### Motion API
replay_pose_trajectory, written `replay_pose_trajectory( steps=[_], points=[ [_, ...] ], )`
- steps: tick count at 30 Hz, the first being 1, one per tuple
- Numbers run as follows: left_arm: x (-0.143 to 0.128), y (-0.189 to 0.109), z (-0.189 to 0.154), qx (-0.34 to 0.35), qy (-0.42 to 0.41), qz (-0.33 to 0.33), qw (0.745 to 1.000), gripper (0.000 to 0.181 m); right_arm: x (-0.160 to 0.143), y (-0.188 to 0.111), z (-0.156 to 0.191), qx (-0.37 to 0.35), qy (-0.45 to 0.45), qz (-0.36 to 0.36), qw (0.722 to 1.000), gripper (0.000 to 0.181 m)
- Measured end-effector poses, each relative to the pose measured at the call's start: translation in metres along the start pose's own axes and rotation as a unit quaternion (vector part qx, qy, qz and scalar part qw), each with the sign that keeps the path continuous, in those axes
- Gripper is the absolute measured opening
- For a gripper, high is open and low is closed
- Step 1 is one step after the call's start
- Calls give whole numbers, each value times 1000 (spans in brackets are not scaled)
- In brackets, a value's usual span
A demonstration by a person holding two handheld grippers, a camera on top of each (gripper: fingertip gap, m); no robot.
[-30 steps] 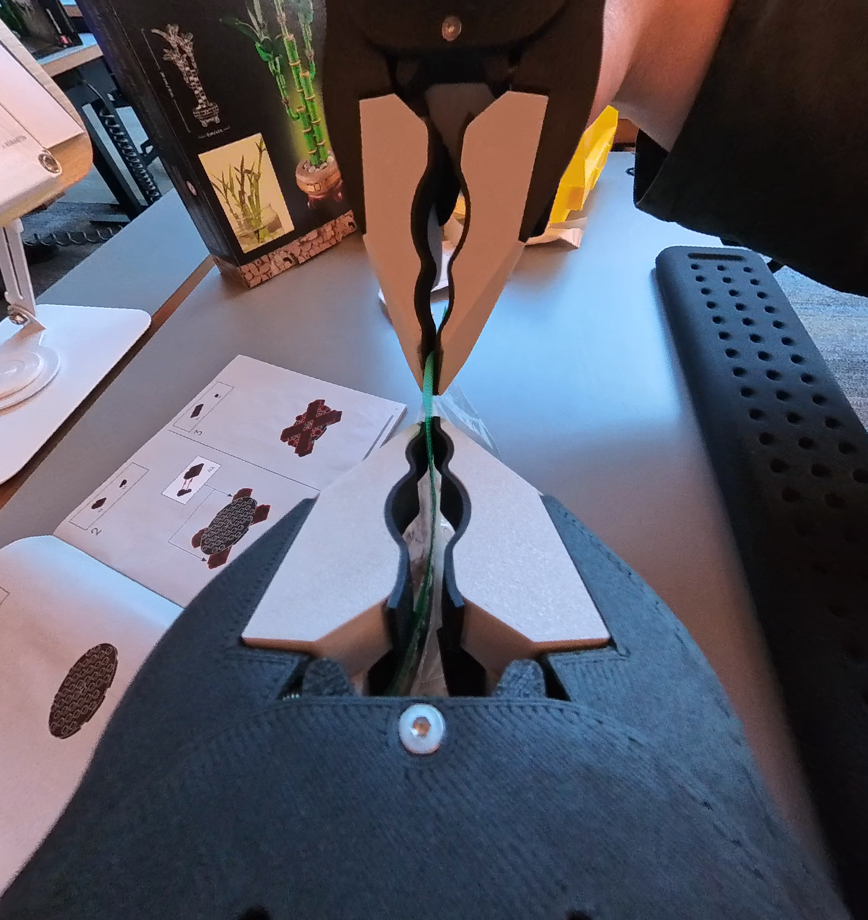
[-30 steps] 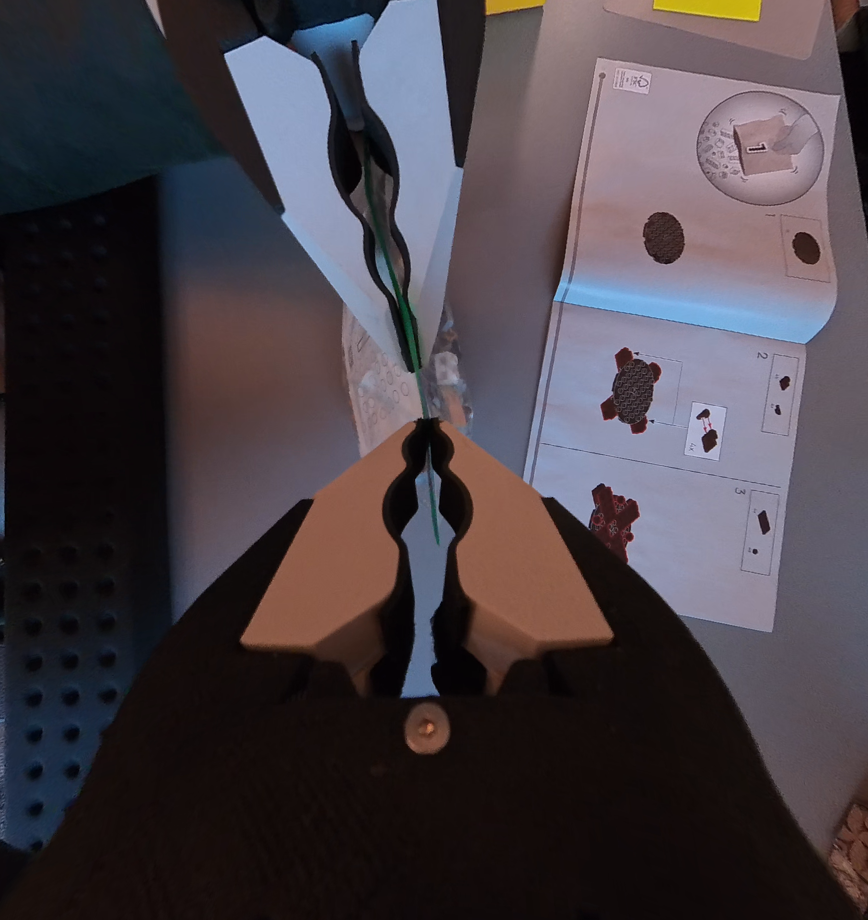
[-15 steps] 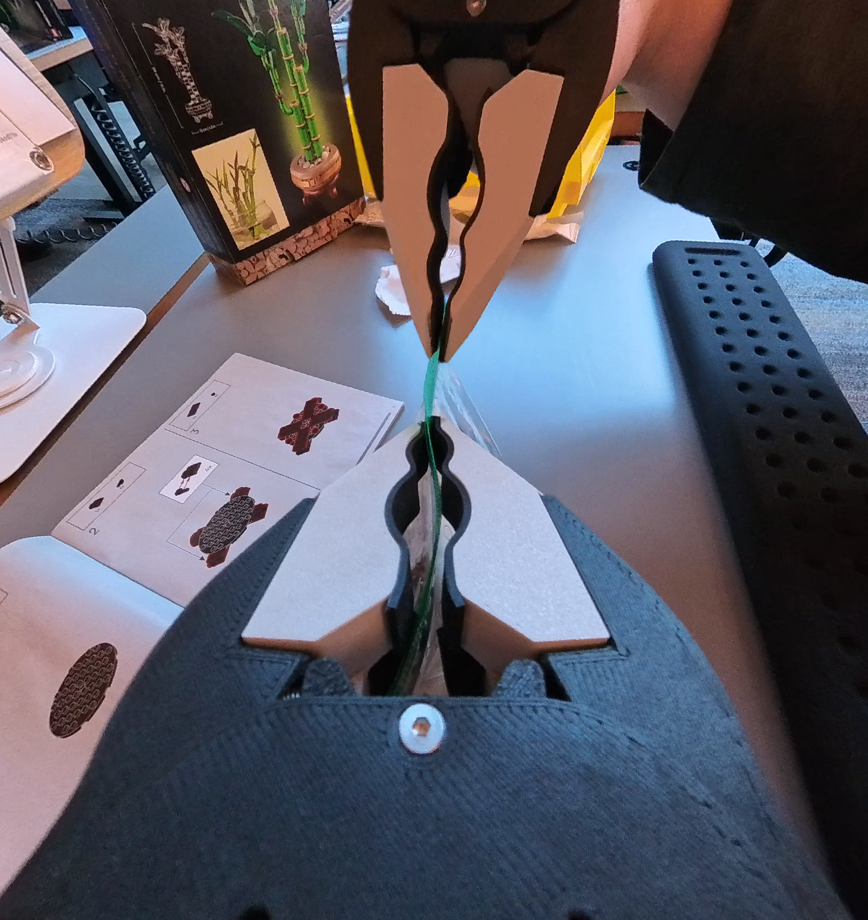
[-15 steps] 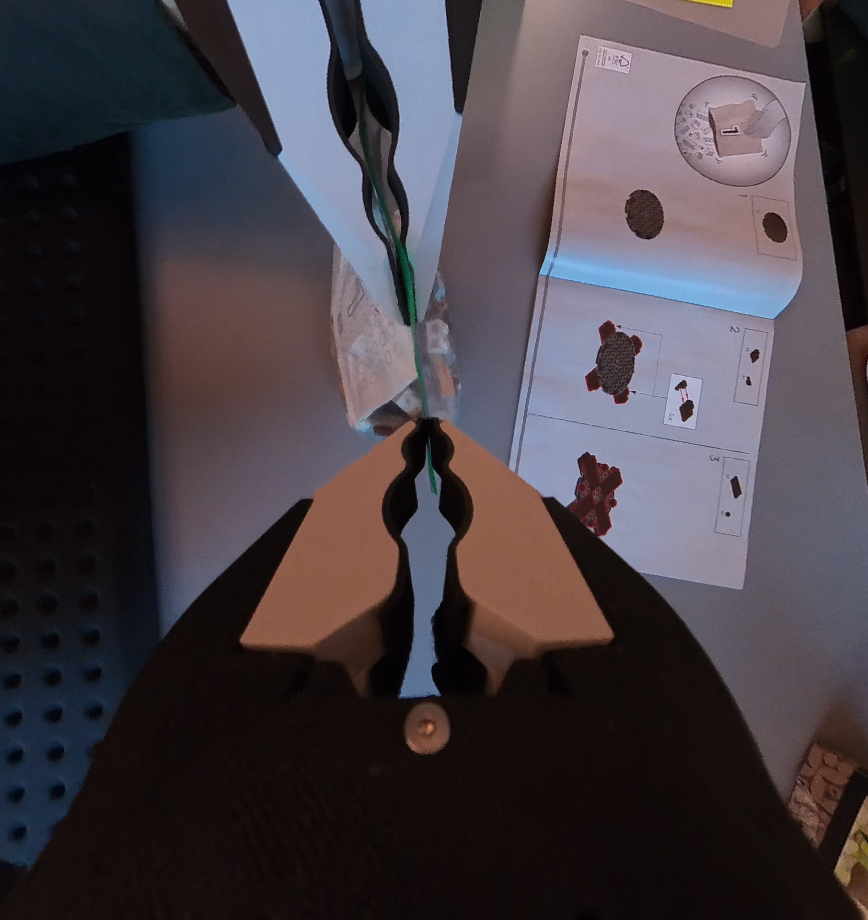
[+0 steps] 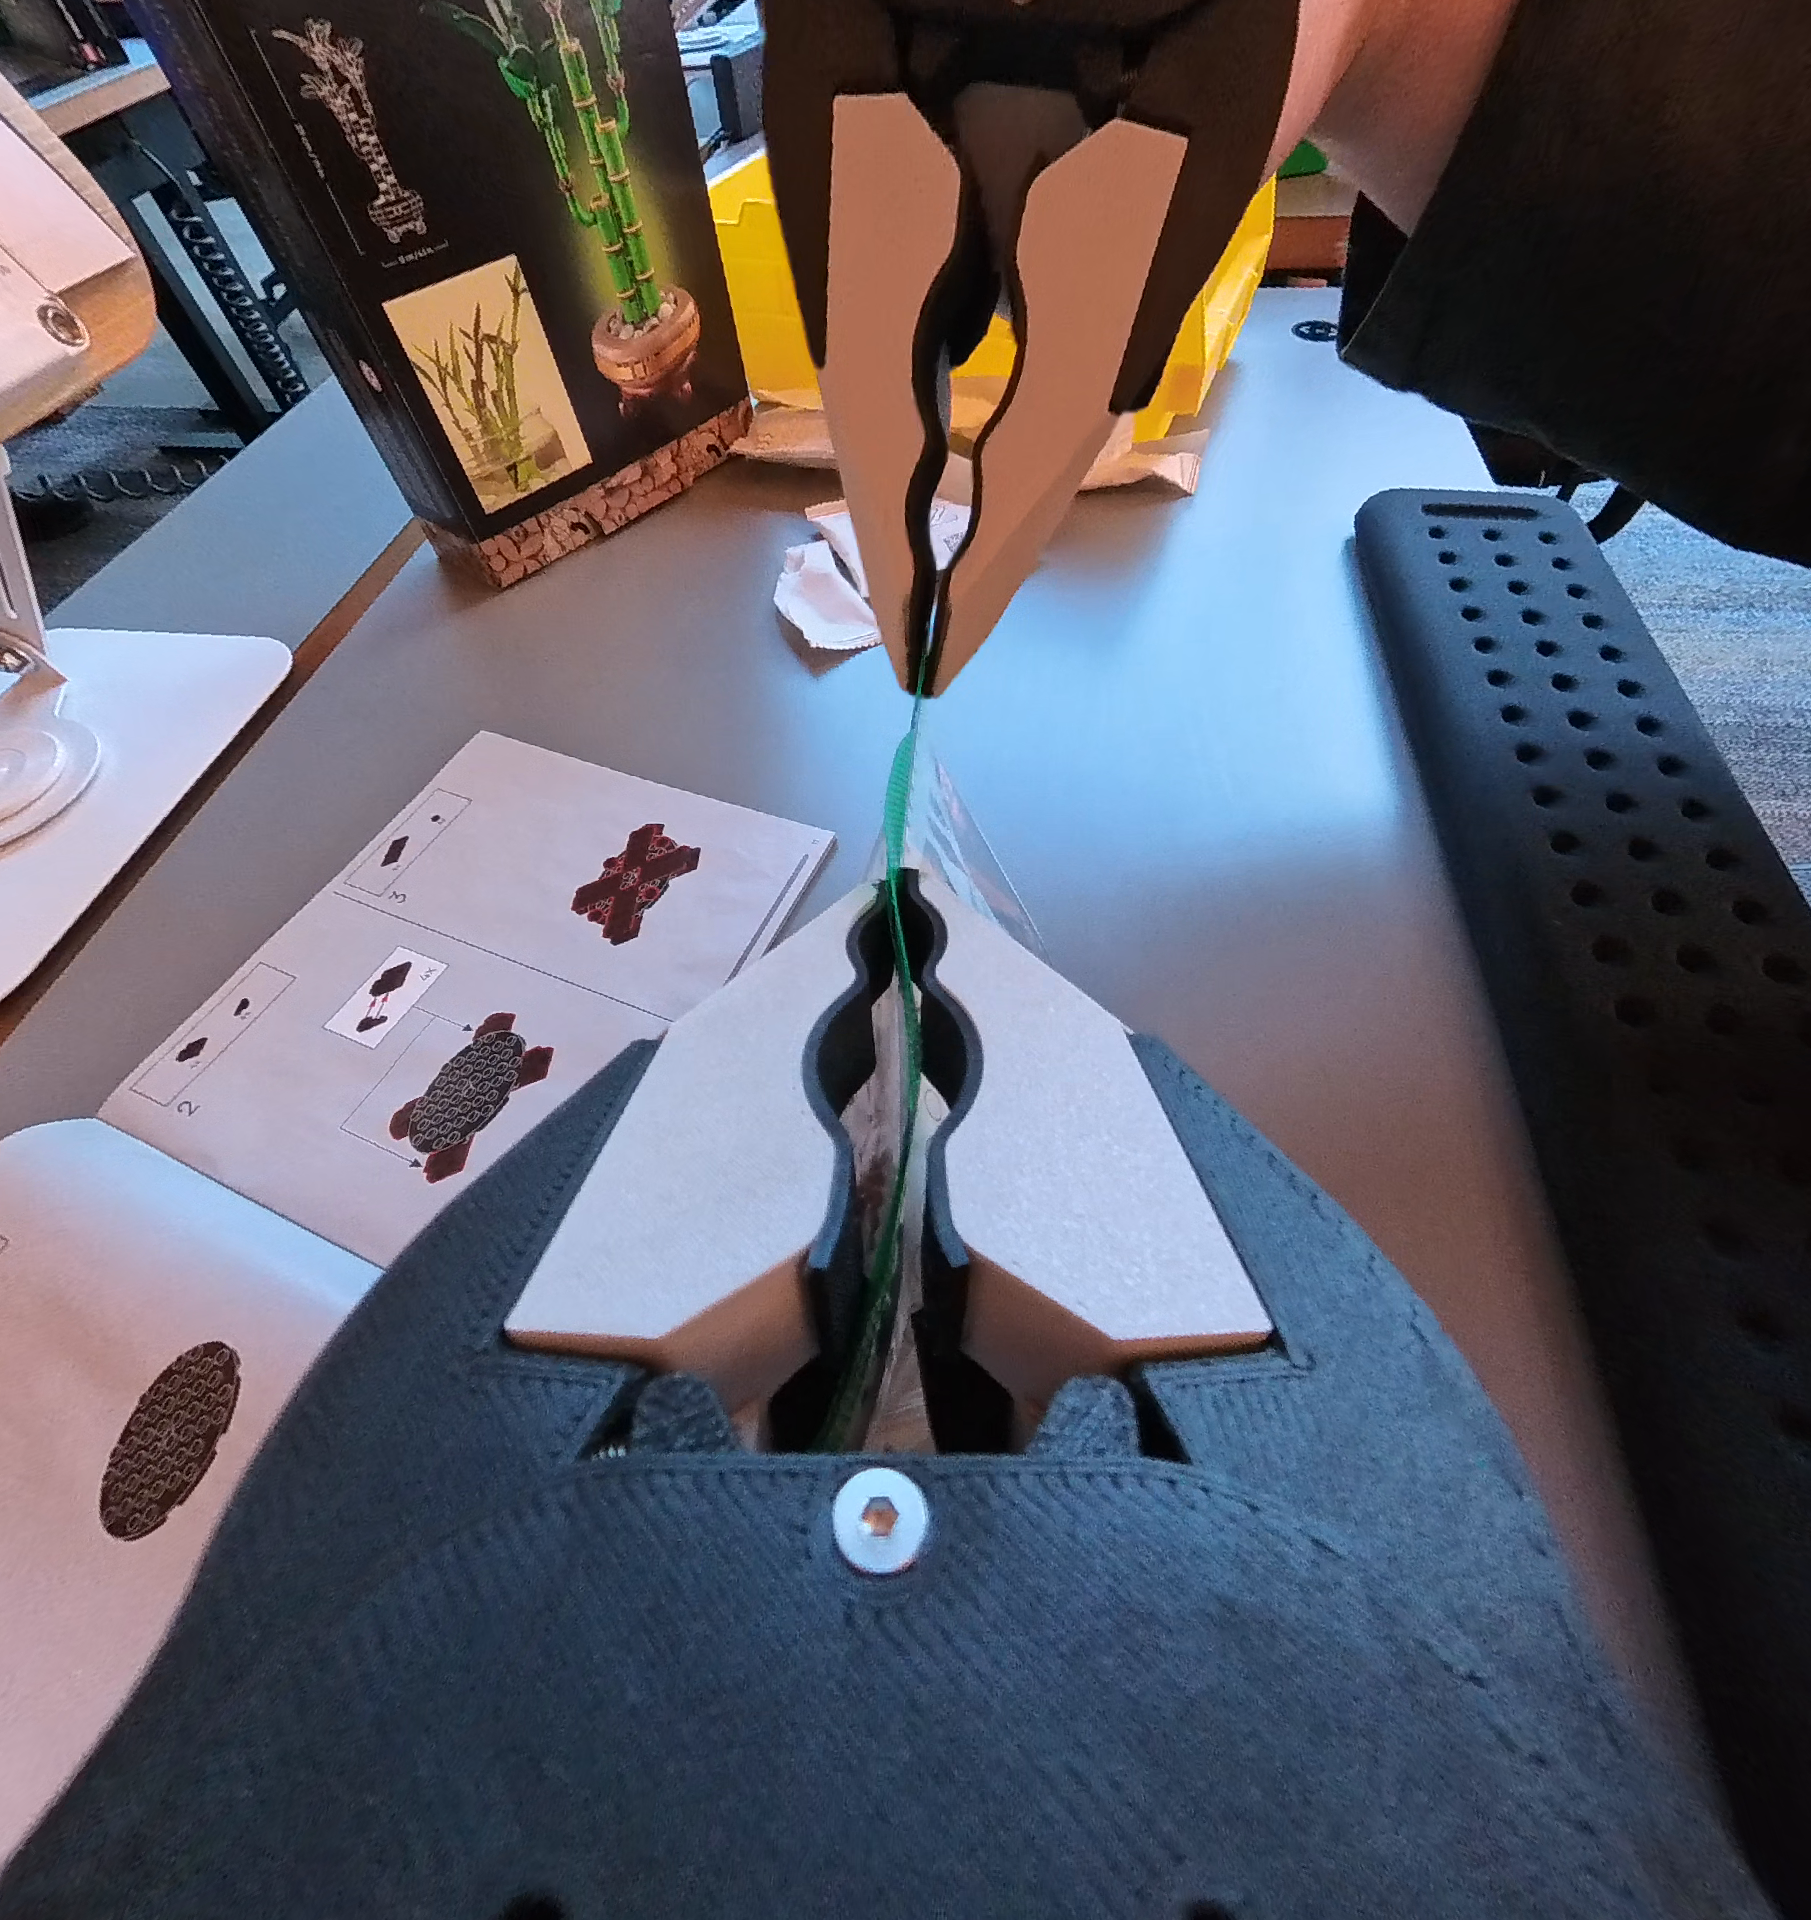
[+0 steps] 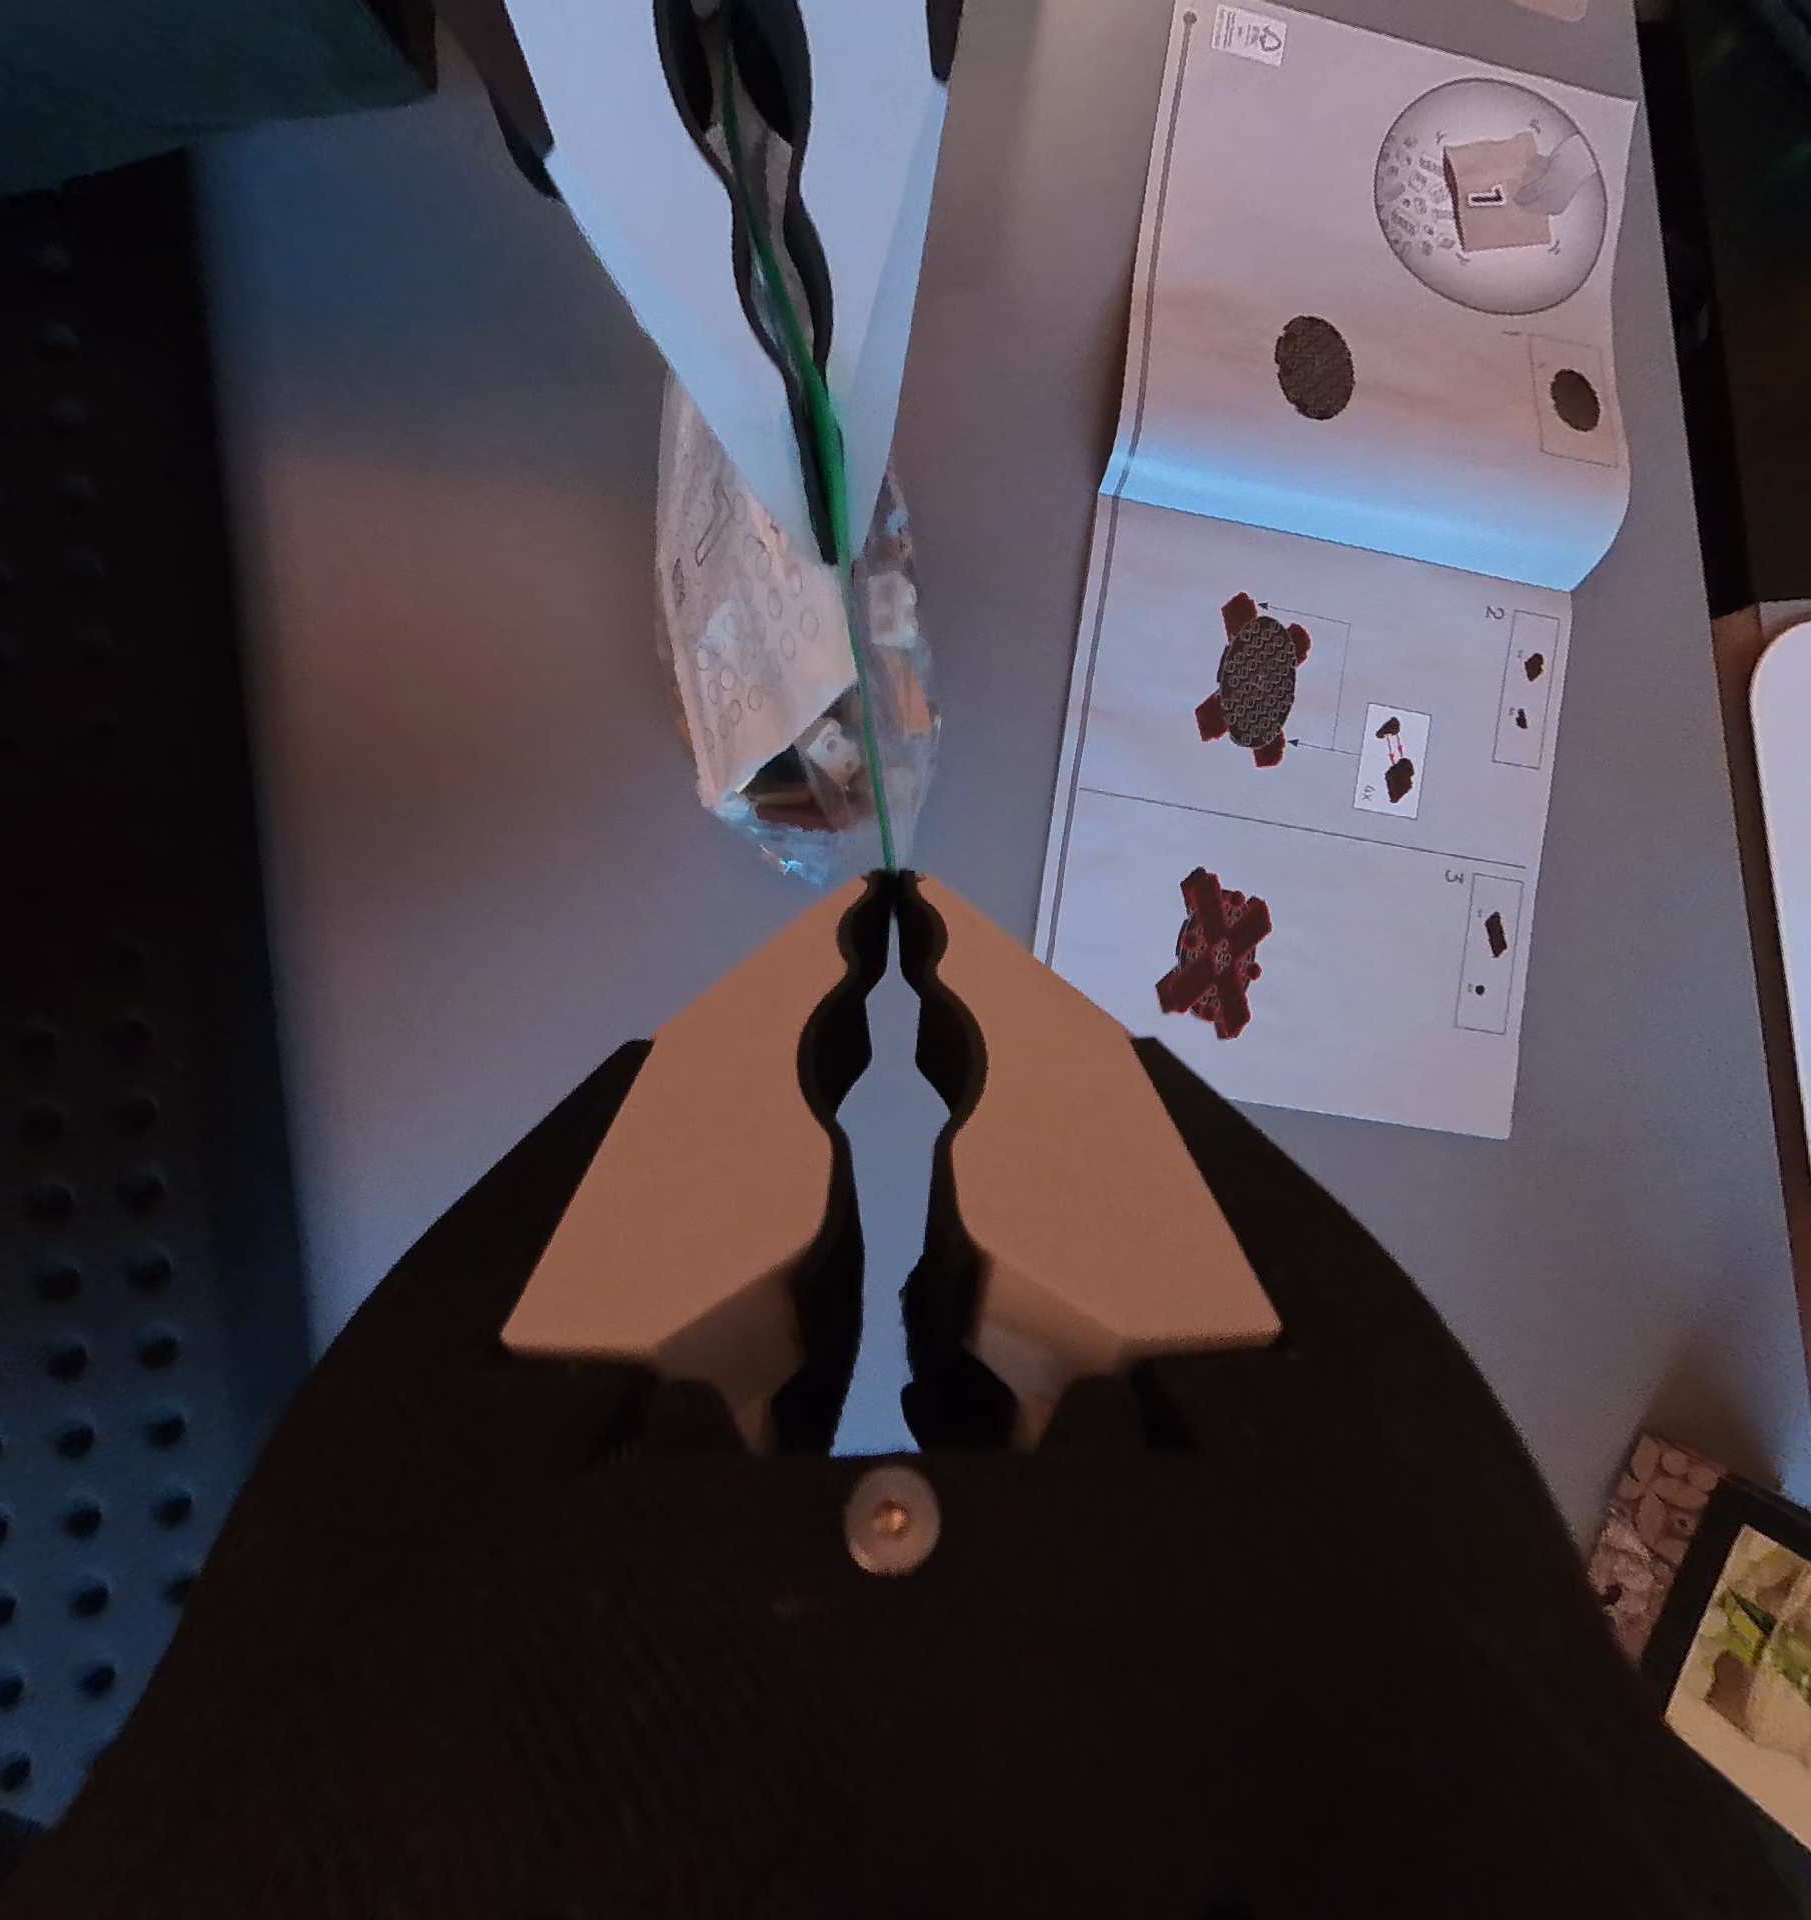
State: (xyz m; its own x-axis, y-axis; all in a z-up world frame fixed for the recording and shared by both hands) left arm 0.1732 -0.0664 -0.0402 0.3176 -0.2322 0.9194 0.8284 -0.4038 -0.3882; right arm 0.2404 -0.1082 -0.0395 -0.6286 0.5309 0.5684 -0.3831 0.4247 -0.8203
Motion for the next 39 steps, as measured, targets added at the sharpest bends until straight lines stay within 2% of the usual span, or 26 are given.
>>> replay_pose_trajectory(
  steps=[2,4,5,8,11,14,18,21,22,25,26,27,31,33,36,39],
  points=[
    [0,0,0,-1,0,0,1000,0,-5,-3,-1,-6,3,2,1000,1],
    [-3,-5,4,10,-1,4,1000,0,-42,-8,-13,-52,9,94,994,0],
    [-3,-8,5,5,-6,-2,1000,0,-50,-9,-12,-45,16,92,995,0],
    [-2,-10,6,1,-7,-9,1000,0,-28,-20,-2,-14,66,-62,996,0],
    [-2,-8,4,1,-3,-10,1000,0,-13,-23,-5,-10,99,-176,979,30],
    [-2,-9,4,0,-3,-14,1000,0,-10,-5,-4,13,112,-210,971,30],
    [-2,-9,4,0,-4,-14,1000,0,3,12,1,35,99,-242,965,19],
    [-2,-9,4,0,-4,-15,1000,0,11,11,1,56,107,-284,951,10],
    [-2,-9,5,0,-5,-15,1000,0,12,10,0,58,106,-294,948,0],
    [-2,-10,7,10,-7,-16,1000,0,11,11,0,55,98,-302,947,0],
    [-1,-10,10,21,-9,-19,1000,5,11,12,1,53,94,-302,947,0],
    [3,-12,12,33,-11,-27,999,15,11,12,1,48,90,-302,948,0],
    [34,-21,2,34,20,-61,997,18,12,11,4,31,71,-306,949,0],
    [37,-13,-1,42,64,-15,997,23,12,8,6,20,58,-304,951,0],
    [26,7,-4,36,105,99,989,22,9,5,8,17,54,-309,949,0],
    [27,21,-9,21,144,156,977,17,6,3,10,20,51,-316,947,0]
  ],
)
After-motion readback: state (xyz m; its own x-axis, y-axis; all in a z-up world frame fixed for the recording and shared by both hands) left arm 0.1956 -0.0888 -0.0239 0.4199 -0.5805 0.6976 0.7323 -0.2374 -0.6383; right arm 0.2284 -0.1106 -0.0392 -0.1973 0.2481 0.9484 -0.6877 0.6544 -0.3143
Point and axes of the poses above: each gripper's, where its closed fingertips meet, y out along the fingers, x out of its top, z = x × y across the jaws, the point moved 2 cm from there along -y, back along the fingers, and after that the axes turned 2 degrees about x, right-handed, at the moved point
